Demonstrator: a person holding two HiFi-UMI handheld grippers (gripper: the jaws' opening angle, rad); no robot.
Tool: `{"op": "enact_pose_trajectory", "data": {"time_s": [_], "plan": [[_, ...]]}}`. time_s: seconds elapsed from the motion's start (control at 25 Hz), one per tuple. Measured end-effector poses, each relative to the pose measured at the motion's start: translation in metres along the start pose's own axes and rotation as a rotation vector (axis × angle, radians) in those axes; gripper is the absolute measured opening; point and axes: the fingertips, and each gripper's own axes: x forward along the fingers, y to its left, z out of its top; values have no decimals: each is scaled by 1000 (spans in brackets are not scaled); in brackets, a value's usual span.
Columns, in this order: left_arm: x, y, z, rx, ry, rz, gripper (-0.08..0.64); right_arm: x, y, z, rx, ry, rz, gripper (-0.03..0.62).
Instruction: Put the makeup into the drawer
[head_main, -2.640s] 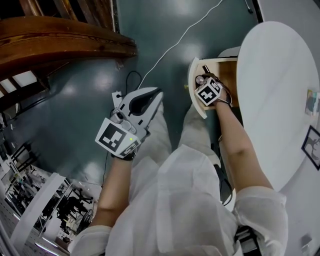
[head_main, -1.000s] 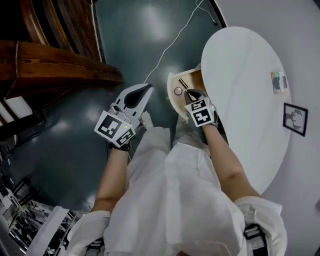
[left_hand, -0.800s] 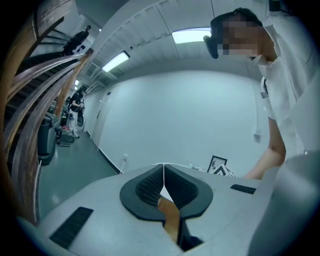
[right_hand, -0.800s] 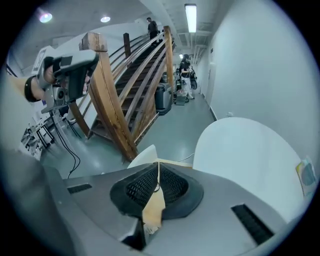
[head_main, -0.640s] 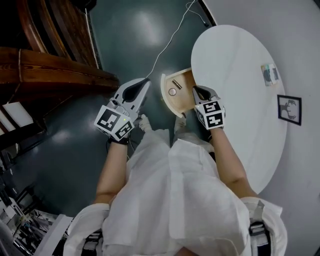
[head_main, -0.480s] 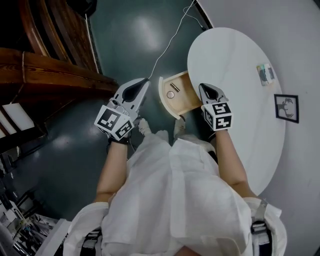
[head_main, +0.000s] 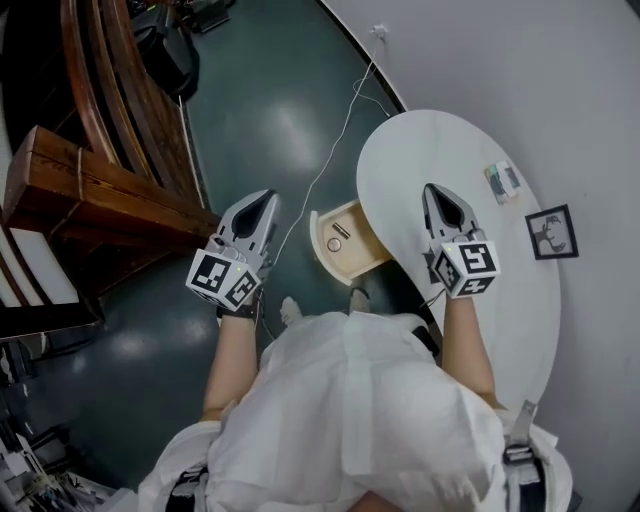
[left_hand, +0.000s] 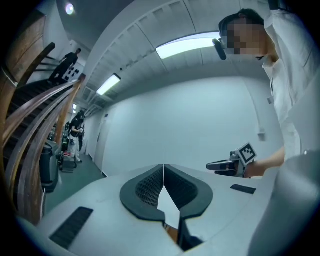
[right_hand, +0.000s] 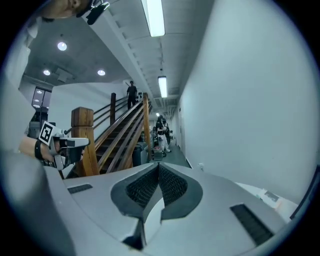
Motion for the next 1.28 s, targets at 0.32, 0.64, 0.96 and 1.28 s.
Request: {"op": "enact_pose_trajectory", "data": {"time_s": [0.32,0.64,0.96,1.28], "plan": [[-14,0,56,39,-111,49,17,-31,-8,59,-7,-142,-8,9],[-34,-2,95,88,-180,70,18,-58,-5,110,-12,-279,-23,9],[-44,0,99,103,-185,99,17,-46,0,110,-23,-277,10,9],[-37,0,95,111,-168,97,18,-41,-5,109,-35,-269,17,9]]}}
